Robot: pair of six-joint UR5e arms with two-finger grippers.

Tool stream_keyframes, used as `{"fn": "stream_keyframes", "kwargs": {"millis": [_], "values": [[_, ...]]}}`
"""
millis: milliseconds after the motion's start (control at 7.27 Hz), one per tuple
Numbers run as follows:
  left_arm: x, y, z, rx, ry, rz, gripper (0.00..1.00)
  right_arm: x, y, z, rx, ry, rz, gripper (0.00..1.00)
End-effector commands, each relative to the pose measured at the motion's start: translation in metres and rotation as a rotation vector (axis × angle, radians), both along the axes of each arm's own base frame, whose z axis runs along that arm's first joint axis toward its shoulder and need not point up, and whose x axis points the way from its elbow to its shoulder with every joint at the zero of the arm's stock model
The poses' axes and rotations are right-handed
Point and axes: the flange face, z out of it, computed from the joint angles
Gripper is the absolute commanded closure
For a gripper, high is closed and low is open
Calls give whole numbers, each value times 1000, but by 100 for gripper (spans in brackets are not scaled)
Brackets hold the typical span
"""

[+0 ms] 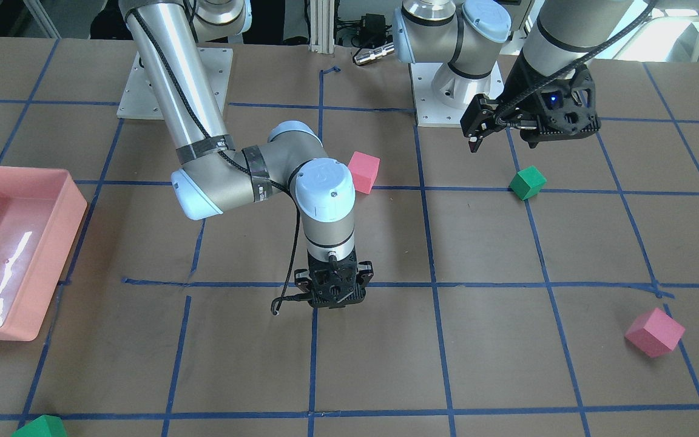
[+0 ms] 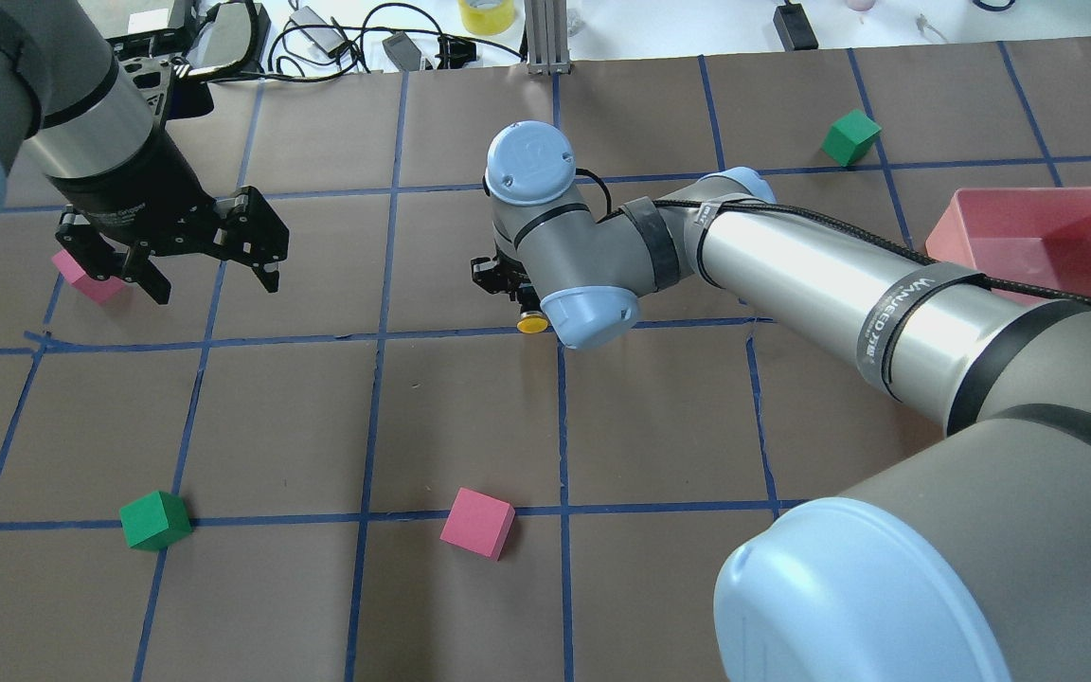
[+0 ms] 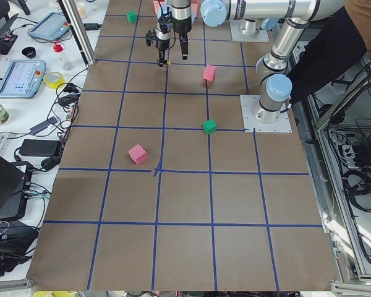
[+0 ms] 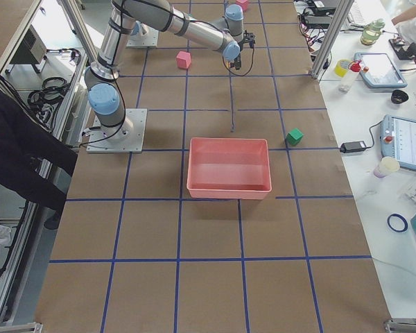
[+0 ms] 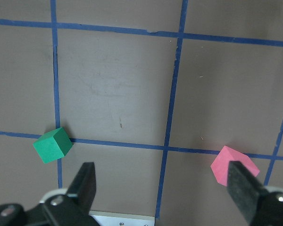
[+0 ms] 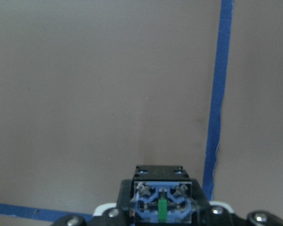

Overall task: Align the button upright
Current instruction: 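Lift the switch out of the tray with the right gripper toward the table center, then set the switch down and open the right gripper while the left arm approaches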

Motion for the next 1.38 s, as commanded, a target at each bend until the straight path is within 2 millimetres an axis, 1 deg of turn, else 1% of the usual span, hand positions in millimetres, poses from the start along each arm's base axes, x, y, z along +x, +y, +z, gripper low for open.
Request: {"fn": "stream_keyframes", "kwargs": {"millis": [0,412,550,688,825,962,1100,1238], "values": [[-1,1,-6,12,2,-4,0,-3,4,-9,12,22,21,100],[-1,2,-7,10,3,-5,0,-9,16,-21,42,42,-8,100],[-1,2,-7,10,2,-5,0,-9,16,-21,40,45,-10,89],[3,-1,-2,-12,-33,-8,0,-10,16,-22,40,49,-9,69],[3,-9,-3,-62,-32,-10,0,-10,16,-20,37,51,-11,36],[3,-9,-6,-61,-29,-11,0,-10,16,-17,37,45,-10,10],[1,-8,-12,-54,-30,-1,0,-10,15,9,5,23,-8,0],[1,-6,-21,-36,-30,-10,0,-19,16,40,6,25,-16,0]]}}
